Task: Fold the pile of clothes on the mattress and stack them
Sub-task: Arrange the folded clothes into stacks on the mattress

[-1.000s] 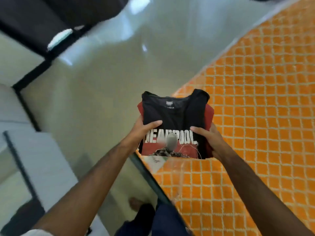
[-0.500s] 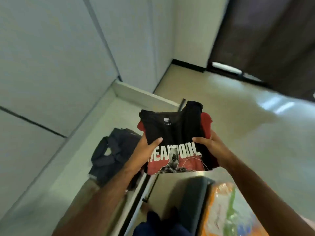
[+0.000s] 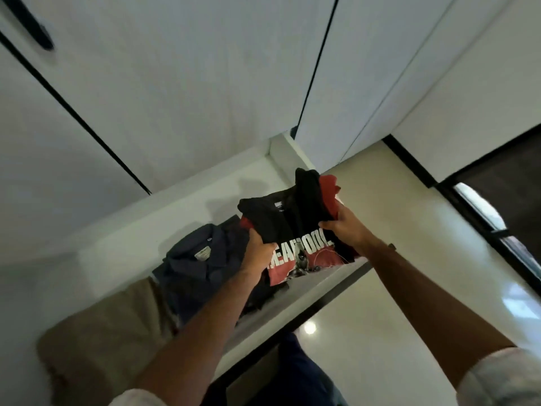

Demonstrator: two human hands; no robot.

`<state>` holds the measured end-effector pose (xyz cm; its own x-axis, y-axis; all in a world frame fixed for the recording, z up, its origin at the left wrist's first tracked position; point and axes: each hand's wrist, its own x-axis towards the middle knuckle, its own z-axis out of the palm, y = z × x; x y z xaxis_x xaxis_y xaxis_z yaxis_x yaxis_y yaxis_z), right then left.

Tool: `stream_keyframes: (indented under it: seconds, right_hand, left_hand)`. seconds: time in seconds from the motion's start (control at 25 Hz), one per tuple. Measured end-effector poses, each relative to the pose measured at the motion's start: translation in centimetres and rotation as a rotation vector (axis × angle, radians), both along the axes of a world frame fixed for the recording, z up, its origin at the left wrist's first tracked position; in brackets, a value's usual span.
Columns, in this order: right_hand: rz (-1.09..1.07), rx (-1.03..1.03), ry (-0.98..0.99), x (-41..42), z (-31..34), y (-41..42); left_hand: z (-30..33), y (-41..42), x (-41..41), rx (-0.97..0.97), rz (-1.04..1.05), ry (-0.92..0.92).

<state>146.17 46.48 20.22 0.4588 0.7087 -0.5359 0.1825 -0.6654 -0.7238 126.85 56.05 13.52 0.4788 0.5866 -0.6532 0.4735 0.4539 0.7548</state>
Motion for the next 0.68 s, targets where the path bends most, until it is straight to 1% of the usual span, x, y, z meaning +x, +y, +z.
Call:
stream_keyframes:
  seconds: [0.08, 0.16, 0.28, 0.4, 0.52, 0.6, 0.68]
  right_hand:
    - [0.064, -0.015, -0.042, 1.8, -3.4, 1.0]
    - [0.119, -0.002, -0.09, 3.7, -7.0, 1.8]
    - [0.126, -0.012, -0.057, 5.2, -10.1, 3.9]
    - [0.151, 0.017, -0.039, 6.3, -11.6, 8.4]
    - [0.217, 0.072, -0.028, 7.8, -13.9, 14.8]
    - [0.262, 0.052, -0.029, 8.6, -15.7, 18.3]
    - [0.271, -0.028, -0.1, 8.9, -17.4, 20.0]
  left_hand:
    - [-2.8, -0.1, 1.7, 0.012, 0.087, 0.047]
    - [-6.0, -0.2, 3.5, 0.017, 0.129, 0.061]
    - [-9.4, 1.1, 5.2, 0.054, 0.189, 0.069]
    - [-10.7, 5.0, 6.3, 0.112, 0.211, 0.064]
    - [-12.2, 10.3, 6.8, 0.173, 0.222, 0.05]
    - [-13.5, 13.1, 6.5, 0.202, 0.218, 0.103]
    - [-13.7, 14.2, 6.4, 0.219, 0.226, 0.195]
